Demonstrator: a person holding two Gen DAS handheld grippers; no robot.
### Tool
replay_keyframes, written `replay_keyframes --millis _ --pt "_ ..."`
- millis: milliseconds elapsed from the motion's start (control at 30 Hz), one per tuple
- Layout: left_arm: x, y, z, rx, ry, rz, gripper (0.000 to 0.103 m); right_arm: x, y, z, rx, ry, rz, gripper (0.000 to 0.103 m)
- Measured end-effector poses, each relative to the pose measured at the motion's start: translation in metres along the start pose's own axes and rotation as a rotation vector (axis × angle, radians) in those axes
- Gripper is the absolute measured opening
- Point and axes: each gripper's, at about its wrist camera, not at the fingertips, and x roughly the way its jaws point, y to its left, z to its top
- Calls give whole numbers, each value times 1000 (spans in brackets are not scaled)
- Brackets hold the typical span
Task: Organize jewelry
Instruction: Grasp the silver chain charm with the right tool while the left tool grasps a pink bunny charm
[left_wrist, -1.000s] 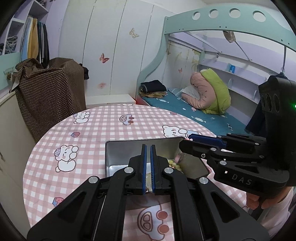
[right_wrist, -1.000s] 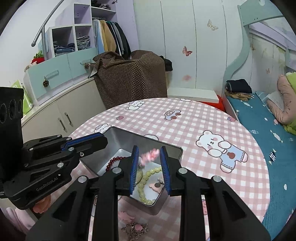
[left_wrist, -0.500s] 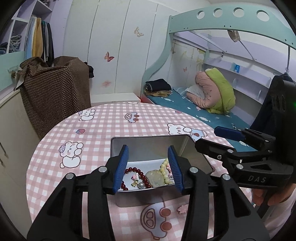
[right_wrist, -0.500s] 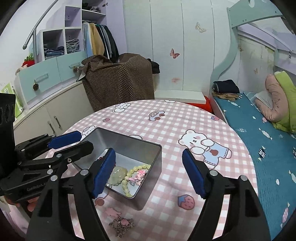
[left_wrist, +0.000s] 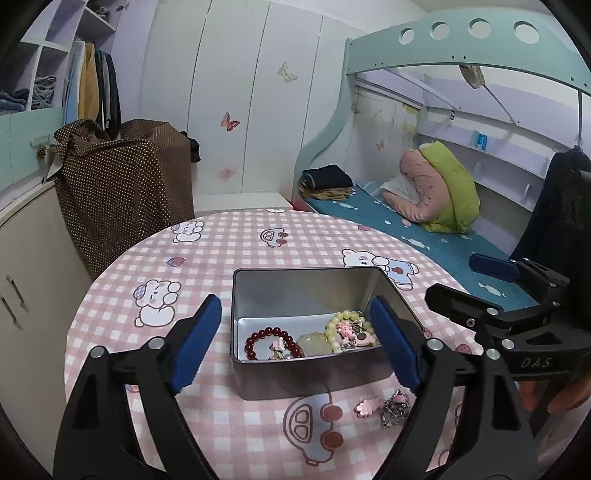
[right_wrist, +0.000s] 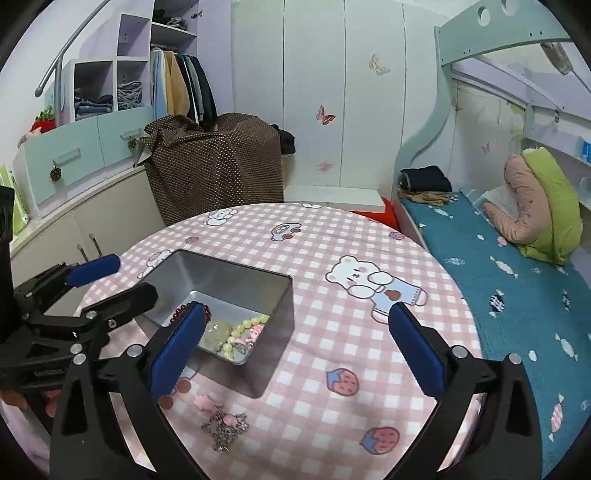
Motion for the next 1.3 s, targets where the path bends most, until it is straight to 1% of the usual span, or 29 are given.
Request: replay_keyframes --millis 133,233,333,500,600,733,867,900,933,967,1033,1067,1133,1167,1200,1233,1267,1300 --pt "-7 0 -5 7 0 6 90 -6 -2 -8 -6 0 -17 95" --pt "-12 1 -11 4 12 -15 92 -9 -3 -15 -23 1 10 95" --pt "-15 -1 -18 12 25 -28 92 -8 -4 -24 -33 22 -7 95" --pt "-12 -4 -31 20 74 -59 92 -5 -7 -38 -8 69 5 95" --pt "-11 -8 -38 41 91 -61 92 -4 -8 -47 -2 94 3 95" --pt "-8 -13 -45 61 109 -67 92 -5 -7 -61 5 119 44 95" --pt "-8 -10 -49 40 116 -68 92 -7 5 -72 -17 135 111 95" --pt "-8 -9 -50 34 116 -67 92 -7 9 -74 -29 139 122 93" --pt "-8 -8 -50 31 118 -65 92 -5 13 -76 -40 151 132 88" --pt "-8 -8 -51 32 121 -63 92 -3 17 -77 -47 162 141 85" --pt "-8 -10 -53 40 130 -57 92 1 24 -80 -63 180 164 74" --pt "-7 -10 -53 45 133 -56 92 4 29 -80 -77 189 167 71" --pt "-7 -11 -55 54 136 -59 92 9 36 -82 -97 204 180 57" --pt "-7 -11 -56 55 139 -59 92 11 36 -83 -99 212 189 52" --pt "-6 -12 -57 55 146 -57 92 12 39 -84 -118 201 182 47" --pt "-5 -13 -57 56 151 -56 92 12 41 -85 -137 198 173 38" --pt "-4 -14 -58 58 156 -57 92 12 43 -85 -157 190 173 32" --pt "-3 -16 -59 63 161 -60 92 11 41 -85 -147 193 184 19"
